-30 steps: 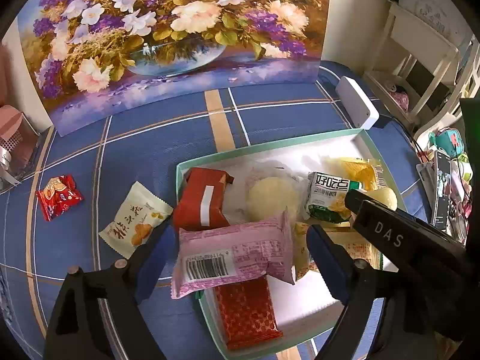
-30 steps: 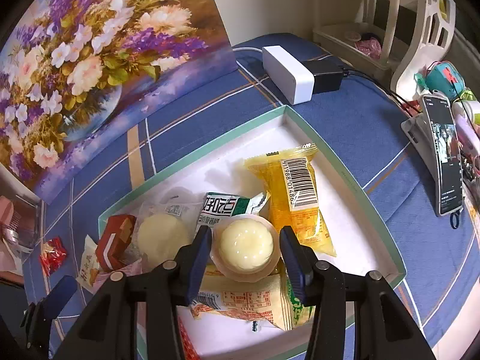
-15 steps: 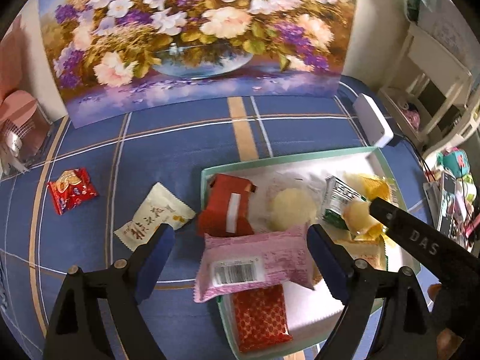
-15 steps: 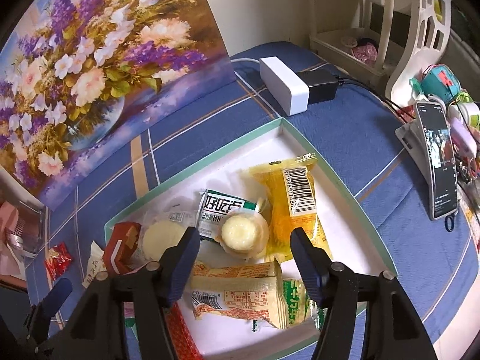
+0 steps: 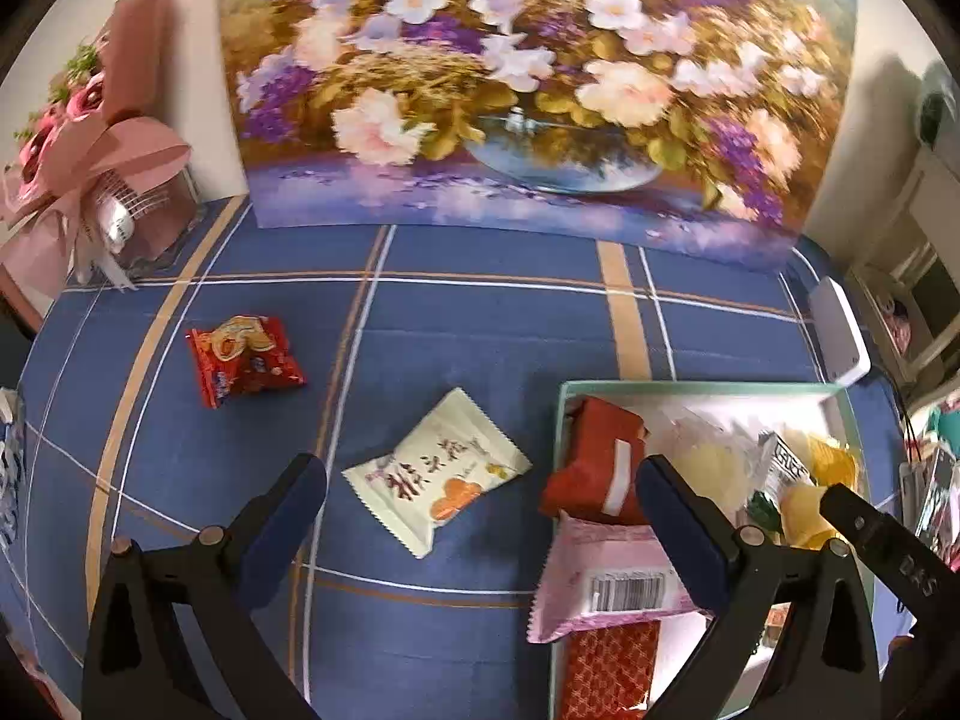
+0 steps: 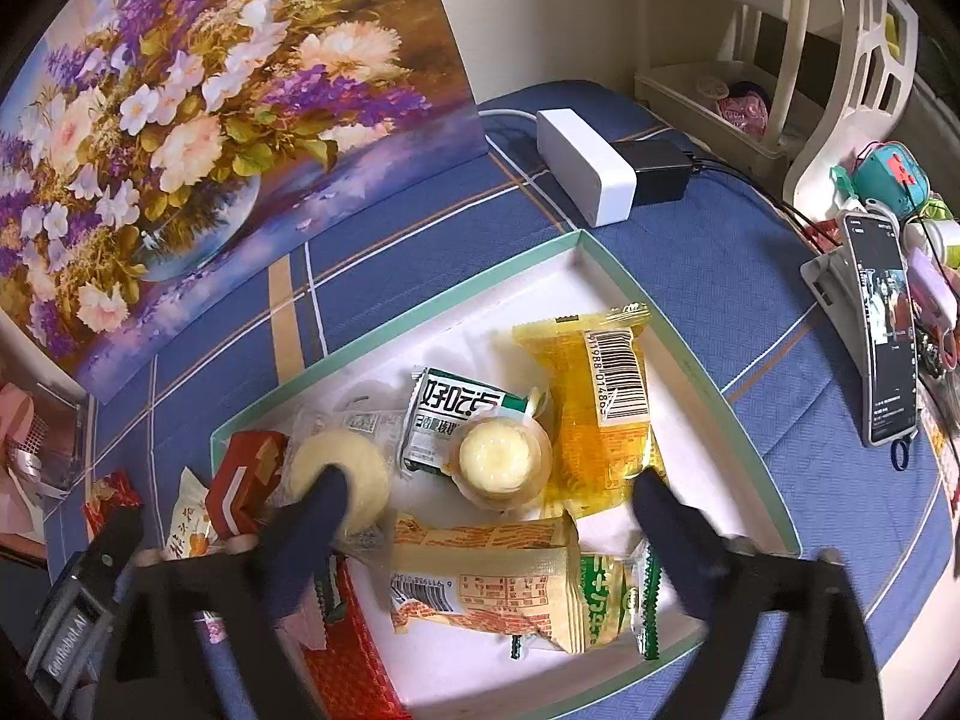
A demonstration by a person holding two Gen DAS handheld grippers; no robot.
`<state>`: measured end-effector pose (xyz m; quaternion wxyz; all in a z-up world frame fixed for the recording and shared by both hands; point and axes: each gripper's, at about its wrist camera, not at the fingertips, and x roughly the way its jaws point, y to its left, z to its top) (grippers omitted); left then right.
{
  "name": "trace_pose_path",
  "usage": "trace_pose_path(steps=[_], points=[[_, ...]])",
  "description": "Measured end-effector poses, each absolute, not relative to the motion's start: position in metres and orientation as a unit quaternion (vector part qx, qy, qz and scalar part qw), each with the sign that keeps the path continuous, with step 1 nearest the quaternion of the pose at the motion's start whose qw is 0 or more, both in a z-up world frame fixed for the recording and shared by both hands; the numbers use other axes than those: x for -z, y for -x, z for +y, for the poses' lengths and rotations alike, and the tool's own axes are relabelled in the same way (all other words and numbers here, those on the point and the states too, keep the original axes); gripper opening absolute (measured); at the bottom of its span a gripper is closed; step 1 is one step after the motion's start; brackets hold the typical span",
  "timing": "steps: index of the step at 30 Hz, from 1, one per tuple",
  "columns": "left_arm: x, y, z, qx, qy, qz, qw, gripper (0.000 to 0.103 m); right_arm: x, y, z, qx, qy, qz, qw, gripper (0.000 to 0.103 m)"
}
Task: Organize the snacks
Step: 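Move both tools back toward the remaining snacks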
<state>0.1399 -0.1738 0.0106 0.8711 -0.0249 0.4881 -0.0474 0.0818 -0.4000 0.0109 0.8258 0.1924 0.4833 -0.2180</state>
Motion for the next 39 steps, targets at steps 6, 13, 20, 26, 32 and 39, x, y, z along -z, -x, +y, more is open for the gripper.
trace_pose_path(steps=[6, 13, 20, 26, 32, 39], points=[[-0.012, -0.141, -0.158, 0.031, 0.02, 0.485, 0.874, 0.103, -0.013, -0.085, -0.393, 0.214, -0.182, 0.483, 0.829, 0.103], [-0.019, -0.145, -0.13, 0.022, 0.038, 0.48, 0.876, 0.103, -0.02, -0.088, -0.381, 0.205, -0.171, 0.469, 0.842, 0.103], [-0.03, -0.146, -0.104, 0.027, 0.056, 0.477, 0.877, 0.103, -0.023, -0.096, -0.364, 0.197, -0.149, 0.475, 0.844, 0.103], [-0.036, -0.146, -0.07, -0.005, 0.054, 0.468, 0.882, 0.103, -0.03, -0.106, -0.33, 0.17, -0.124, 0.474, 0.855, 0.103], [-0.038, -0.145, -0.02, -0.052, 0.073, 0.46, 0.883, 0.103, -0.034, -0.118, -0.288, 0.13, -0.108, 0.47, 0.866, 0.103], [-0.027, -0.143, 0.029, -0.096, 0.109, 0.462, 0.875, 0.103, -0.036, -0.133, -0.244, 0.088, -0.105, 0.466, 0.874, 0.103]])
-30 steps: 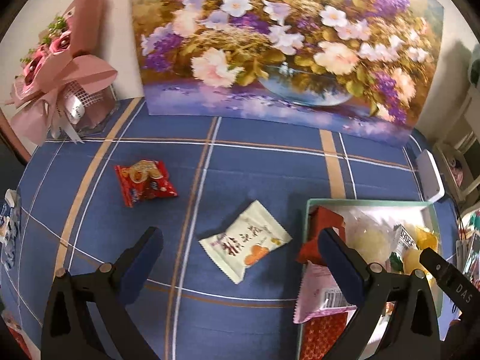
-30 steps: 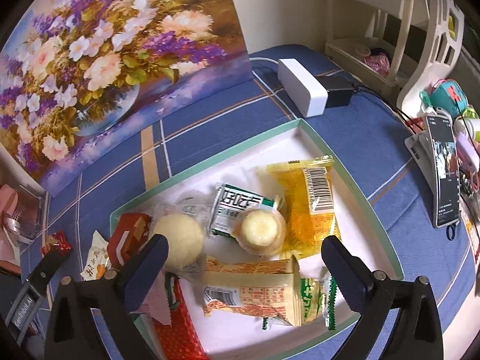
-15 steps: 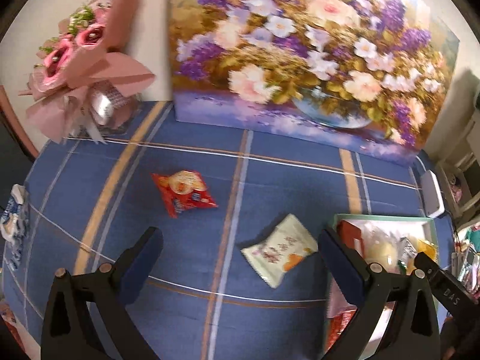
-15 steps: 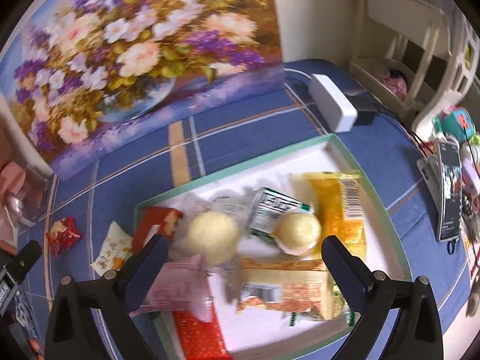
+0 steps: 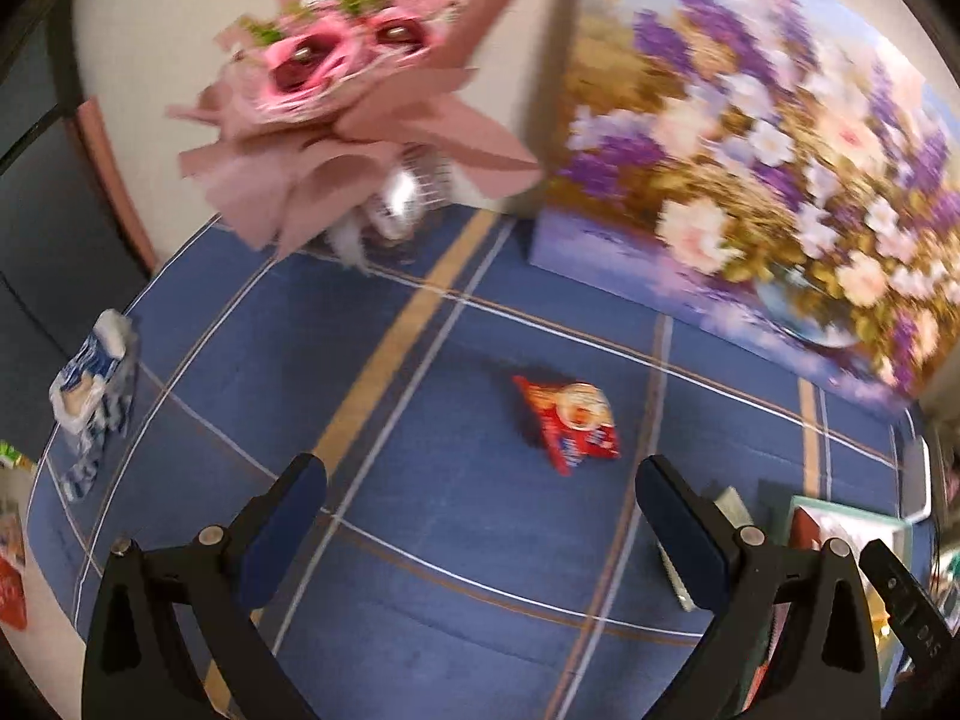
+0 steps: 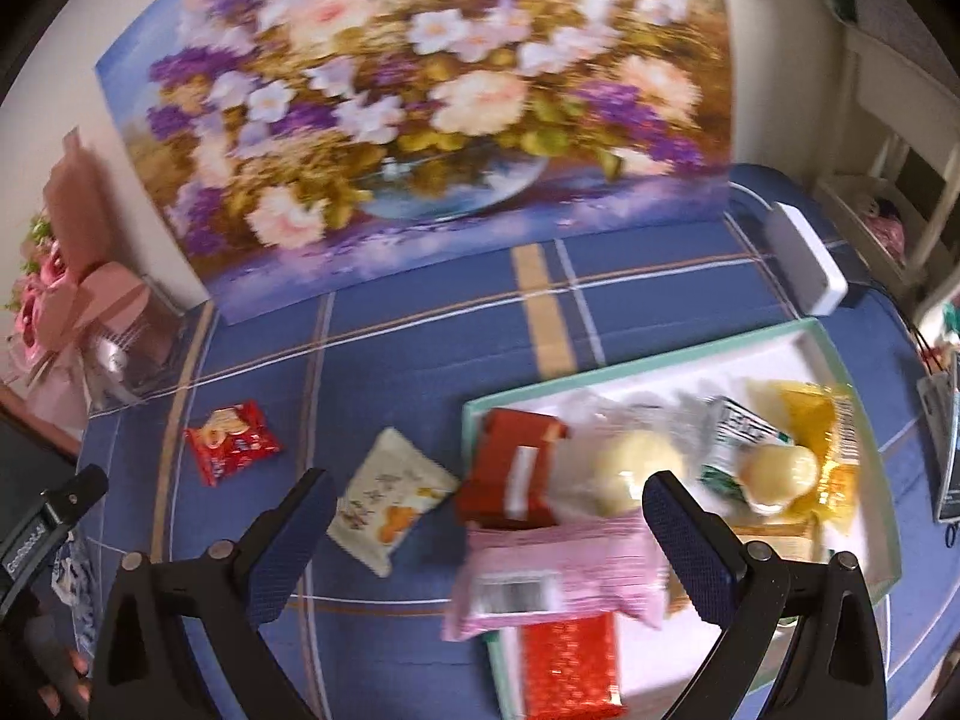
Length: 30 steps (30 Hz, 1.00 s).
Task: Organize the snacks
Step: 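Move both tools back toward the remaining snacks, then grasp the white pastry pack with red text using the right tool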
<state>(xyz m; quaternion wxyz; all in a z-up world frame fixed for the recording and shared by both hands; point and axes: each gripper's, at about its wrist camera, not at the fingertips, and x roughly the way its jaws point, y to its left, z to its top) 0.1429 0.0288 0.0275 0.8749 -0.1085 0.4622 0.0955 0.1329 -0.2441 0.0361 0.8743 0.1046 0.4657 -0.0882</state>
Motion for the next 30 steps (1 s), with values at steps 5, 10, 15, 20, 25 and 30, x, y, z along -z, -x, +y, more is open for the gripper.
trace_pose_path(steps=[5, 10, 15, 20, 25, 30], points=[[-0.021, -0.146, 0.048, -0.109, 0.117, 0.467, 0.87, 0.103, -0.034, -0.142, -0.216, 0.065, -0.099, 0.464, 0.878, 0.103], [-0.015, -0.156, 0.06, -0.116, 0.124, 0.471, 0.865, 0.103, -0.027, -0.155, -0.191, 0.044, -0.094, 0.472, 0.875, 0.103], [-0.007, -0.166, 0.067, -0.12, 0.119, 0.476, 0.863, 0.103, -0.01, -0.164, -0.173, 0.022, -0.096, 0.482, 0.87, 0.103], [0.007, -0.177, 0.071, -0.111, 0.125, 0.489, 0.856, 0.103, 0.01, -0.175, -0.168, 0.023, -0.111, 0.497, 0.86, 0.103], [0.024, -0.186, 0.064, -0.097, 0.132, 0.502, 0.849, 0.103, 0.03, -0.185, -0.164, 0.03, -0.117, 0.515, 0.849, 0.102], [0.036, -0.191, 0.054, -0.087, 0.138, 0.508, 0.846, 0.103, 0.044, -0.191, -0.16, 0.041, -0.107, 0.531, 0.84, 0.098]])
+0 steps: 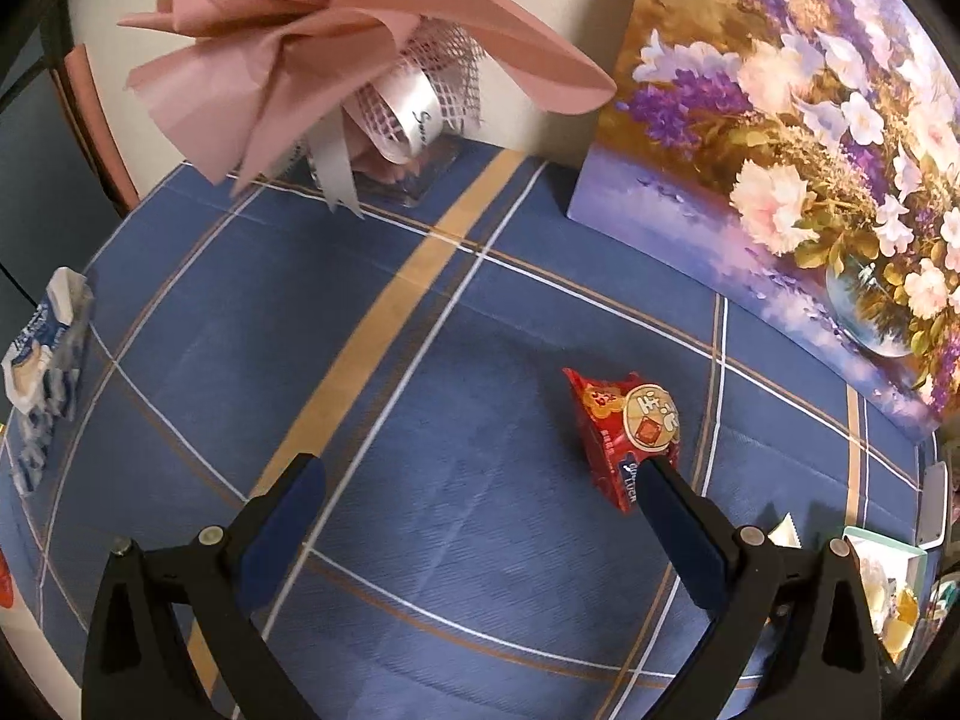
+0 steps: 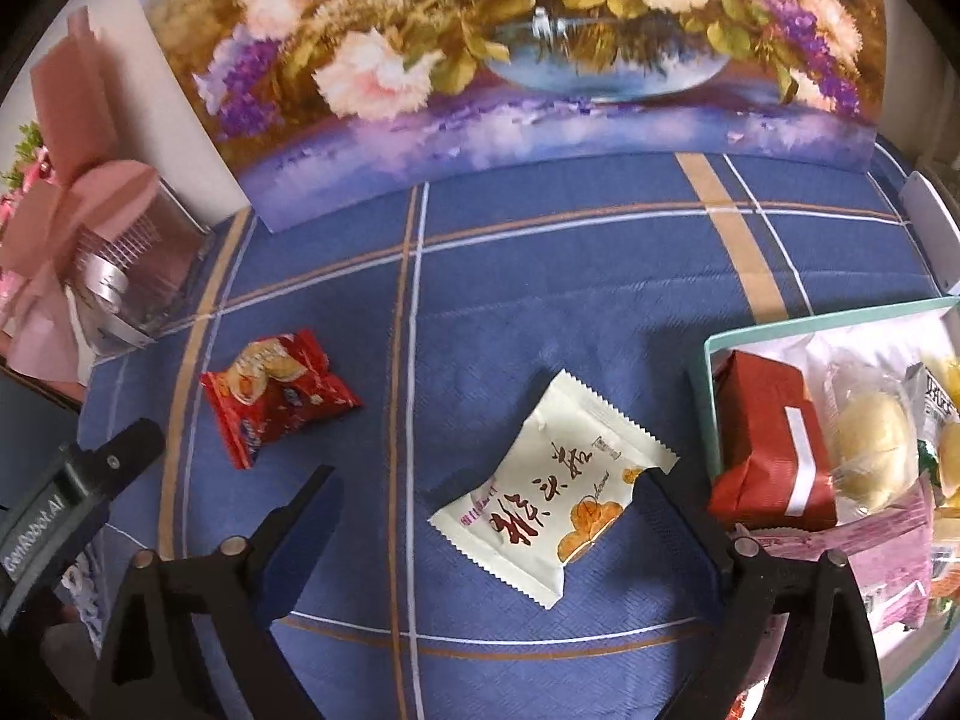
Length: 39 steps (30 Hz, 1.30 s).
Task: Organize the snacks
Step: 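Grasp the white pastry pack with red text using the right tool, then grasp the red snack bag with the left tool while the right tool holds the pastry pack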
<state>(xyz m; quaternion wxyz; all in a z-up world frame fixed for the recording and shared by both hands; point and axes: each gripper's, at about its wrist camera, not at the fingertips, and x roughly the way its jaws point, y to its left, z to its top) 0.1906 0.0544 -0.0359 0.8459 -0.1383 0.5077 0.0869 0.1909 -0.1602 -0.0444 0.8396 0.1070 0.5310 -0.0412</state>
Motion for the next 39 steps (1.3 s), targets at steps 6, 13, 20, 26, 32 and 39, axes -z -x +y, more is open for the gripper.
trace_pose_path(steps=[6, 13, 20, 26, 32, 39], points=[[0.044, -0.197, 0.047, -0.079, 0.137, 0.513, 0.844, 0.103, 0.055, -0.193, -0.162, 0.053, -0.101, 0.545, 0.831, 0.096], [0.051, -0.204, 0.044, -0.069, 0.154, 0.514, 0.841, 0.103, 0.062, -0.196, -0.166, 0.07, -0.087, 0.553, 0.825, 0.092], [0.055, -0.21, 0.039, -0.049, 0.18, 0.51, 0.84, 0.103, 0.068, -0.202, -0.163, 0.063, -0.086, 0.553, 0.826, 0.092], [0.054, -0.212, 0.038, -0.045, 0.199, 0.495, 0.844, 0.102, 0.067, -0.206, -0.164, 0.042, -0.106, 0.532, 0.839, 0.086], [0.058, -0.212, 0.036, -0.039, 0.209, 0.492, 0.844, 0.102, 0.077, -0.211, -0.159, 0.038, -0.096, 0.537, 0.837, 0.069], [0.064, -0.221, 0.023, -0.012, 0.224, 0.498, 0.838, 0.102, 0.078, -0.208, -0.149, 0.037, -0.04, 0.542, 0.839, 0.067]])
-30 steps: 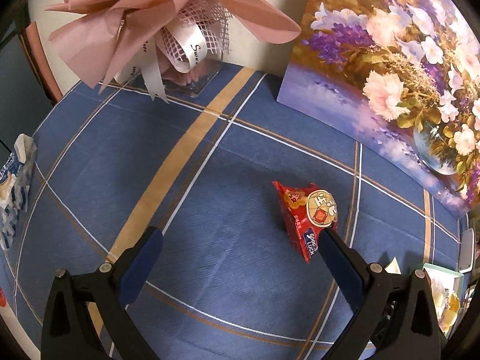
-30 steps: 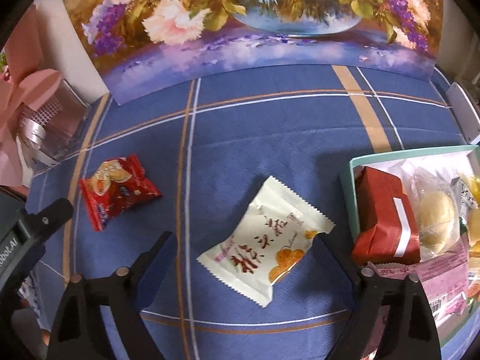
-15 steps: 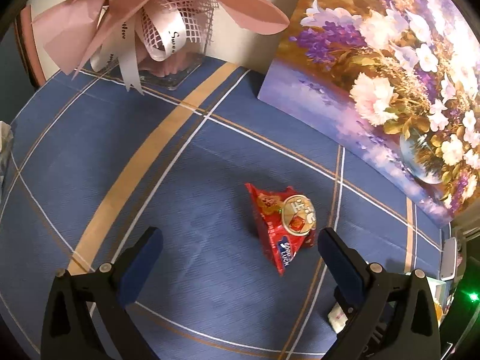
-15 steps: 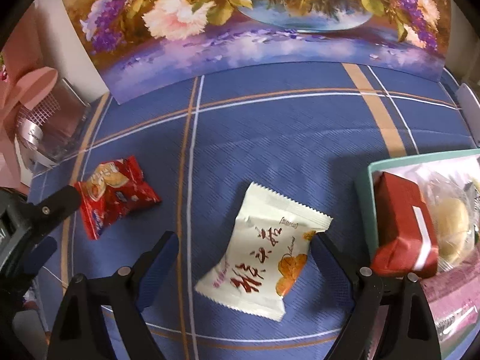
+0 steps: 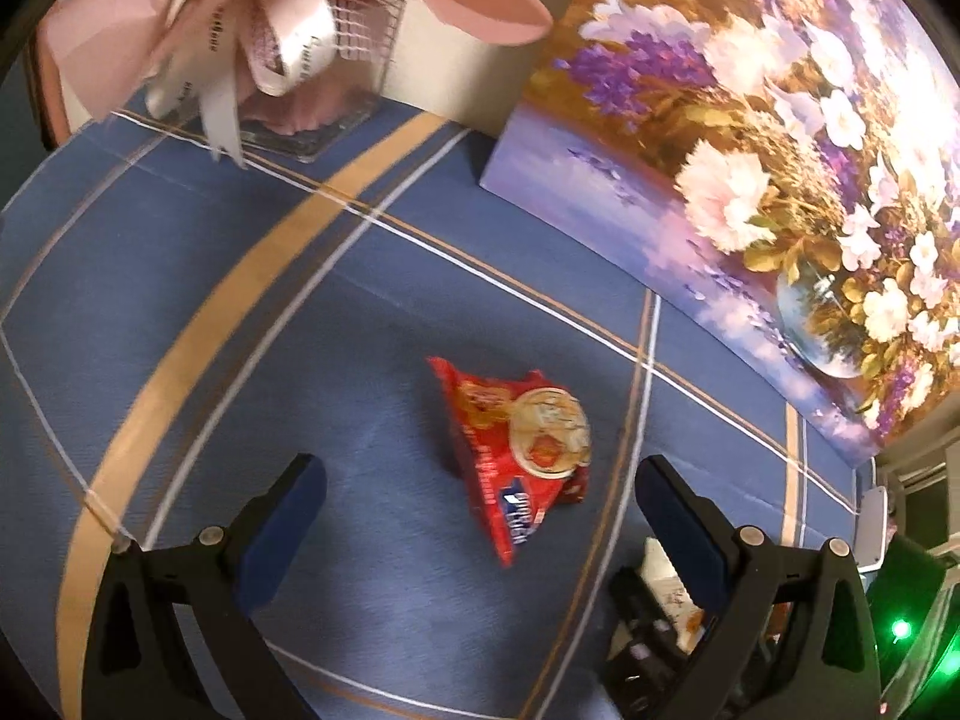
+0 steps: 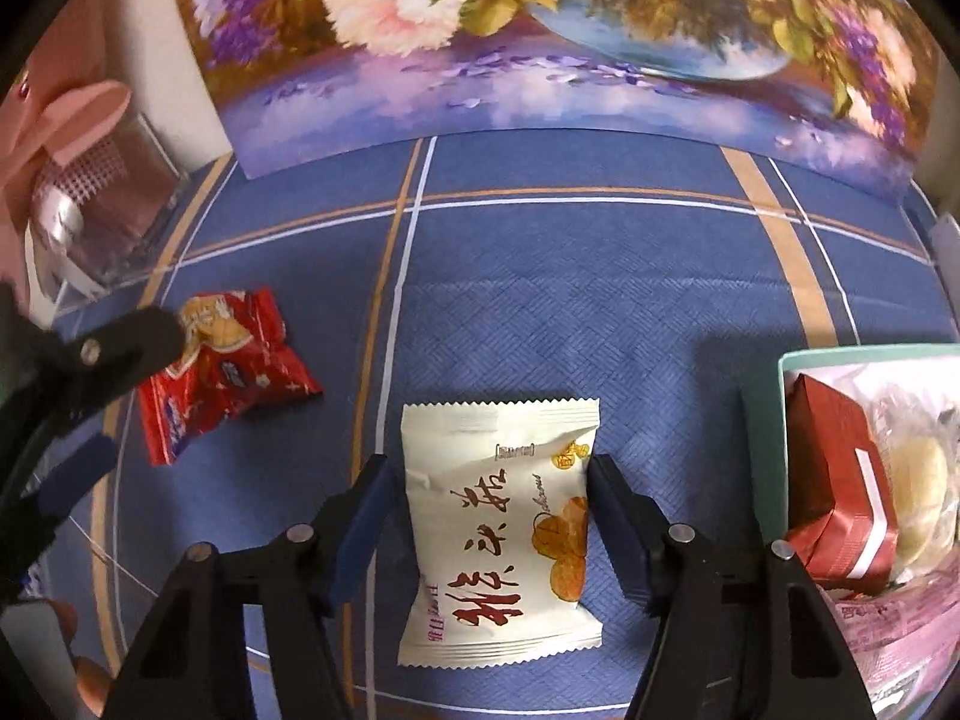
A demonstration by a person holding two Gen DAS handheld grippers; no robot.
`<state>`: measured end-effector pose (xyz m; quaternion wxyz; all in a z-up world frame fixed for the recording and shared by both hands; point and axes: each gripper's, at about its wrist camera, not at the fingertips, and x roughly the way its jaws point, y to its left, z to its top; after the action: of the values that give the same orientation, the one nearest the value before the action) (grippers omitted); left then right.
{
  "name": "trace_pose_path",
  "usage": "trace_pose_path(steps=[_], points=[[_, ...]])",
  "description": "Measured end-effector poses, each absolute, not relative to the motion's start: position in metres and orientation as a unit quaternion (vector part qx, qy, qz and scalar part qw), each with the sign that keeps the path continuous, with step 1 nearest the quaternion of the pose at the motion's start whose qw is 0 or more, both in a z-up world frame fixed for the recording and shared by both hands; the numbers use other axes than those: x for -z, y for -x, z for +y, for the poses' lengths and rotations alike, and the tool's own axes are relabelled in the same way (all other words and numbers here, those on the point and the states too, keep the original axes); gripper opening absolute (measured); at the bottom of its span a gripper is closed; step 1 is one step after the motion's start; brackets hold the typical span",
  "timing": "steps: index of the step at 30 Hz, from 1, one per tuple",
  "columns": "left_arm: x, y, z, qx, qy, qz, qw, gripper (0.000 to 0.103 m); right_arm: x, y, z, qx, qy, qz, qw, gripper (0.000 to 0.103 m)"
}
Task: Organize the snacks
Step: 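Grasp the red snack bag with the left tool while the right tool holds the pastry pack, then carry the red bag and pastry pack into the tray and open both tools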
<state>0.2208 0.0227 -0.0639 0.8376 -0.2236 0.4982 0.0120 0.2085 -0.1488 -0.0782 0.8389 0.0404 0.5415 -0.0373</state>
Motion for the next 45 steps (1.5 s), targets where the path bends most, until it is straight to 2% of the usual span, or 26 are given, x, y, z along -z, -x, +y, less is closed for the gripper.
trace_pose_path(steps=[4, 7, 10, 12, 14, 19, 21, 29, 45], points=[[0.072, -0.231, 0.015, -0.008, 0.227, 0.51, 0.83, 0.101, 0.079, -0.207, -0.147, 0.04, -0.021, 0.542, 0.839, 0.064], [0.076, -0.237, 0.012, -0.012, 0.228, 0.514, 0.827, 0.092, 0.08, -0.209, -0.144, 0.04, -0.011, 0.543, 0.839, 0.064], [0.079, -0.243, 0.012, -0.016, 0.23, 0.517, 0.824, 0.082, 0.083, -0.21, -0.14, 0.04, -0.006, 0.543, 0.839, 0.064], [0.081, -0.244, 0.013, -0.013, 0.234, 0.517, 0.823, 0.066, 0.084, -0.211, -0.138, 0.039, -0.006, 0.543, 0.839, 0.063], [0.082, -0.243, 0.014, -0.009, 0.239, 0.517, 0.822, 0.055, 0.084, -0.211, -0.136, 0.038, -0.004, 0.543, 0.839, 0.061], [0.08, -0.235, 0.015, -0.01, 0.243, 0.518, 0.82, 0.053, 0.083, -0.207, -0.137, 0.037, -0.004, 0.545, 0.838, 0.053], [0.077, -0.23, 0.016, -0.012, 0.244, 0.518, 0.82, 0.05, 0.081, -0.206, -0.139, 0.036, -0.006, 0.547, 0.837, 0.053], [0.06, -0.205, 0.016, -0.011, 0.256, 0.509, 0.822, 0.05, 0.06, -0.198, -0.145, 0.032, -0.014, 0.537, 0.843, 0.053], [-0.013, -0.135, -0.007, 0.022, 0.252, 0.457, 0.853, 0.05, -0.009, -0.14, -0.165, 0.042, -0.014, 0.5, 0.865, 0.053]])
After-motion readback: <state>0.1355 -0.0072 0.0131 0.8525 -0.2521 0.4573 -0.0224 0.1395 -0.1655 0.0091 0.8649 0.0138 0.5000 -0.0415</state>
